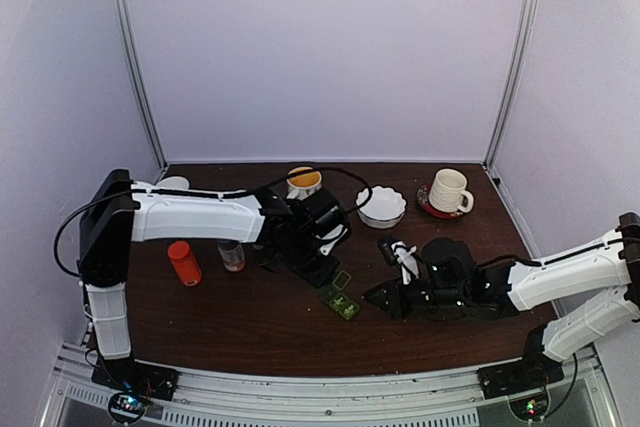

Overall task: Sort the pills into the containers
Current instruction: Pick up the pill bottle from the center of the board.

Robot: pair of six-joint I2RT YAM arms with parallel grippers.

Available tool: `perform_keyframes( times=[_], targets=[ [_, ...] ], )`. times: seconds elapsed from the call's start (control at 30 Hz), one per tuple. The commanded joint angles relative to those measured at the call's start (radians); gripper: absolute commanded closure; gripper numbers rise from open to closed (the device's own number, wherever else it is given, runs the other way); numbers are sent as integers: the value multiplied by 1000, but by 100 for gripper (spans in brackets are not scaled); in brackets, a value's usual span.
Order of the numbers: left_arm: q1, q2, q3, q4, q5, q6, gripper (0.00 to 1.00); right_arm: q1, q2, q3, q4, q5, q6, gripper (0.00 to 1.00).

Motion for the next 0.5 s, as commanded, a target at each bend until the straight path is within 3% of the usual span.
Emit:
perform_keyframes(
  times=[0.0,0.33,0.47],
  targets=[
    [-3,-135,-36,-18,-66,-21,69,-4,-13,26,-75,97,-77,91],
    [20,-249,-85,-67,-183,-28,65,-3,12,64,-99,98,-99,81],
    [44,-288,-91,-122,-240,-35,54,-2,19,85,-122,99,-120,80]
  ],
)
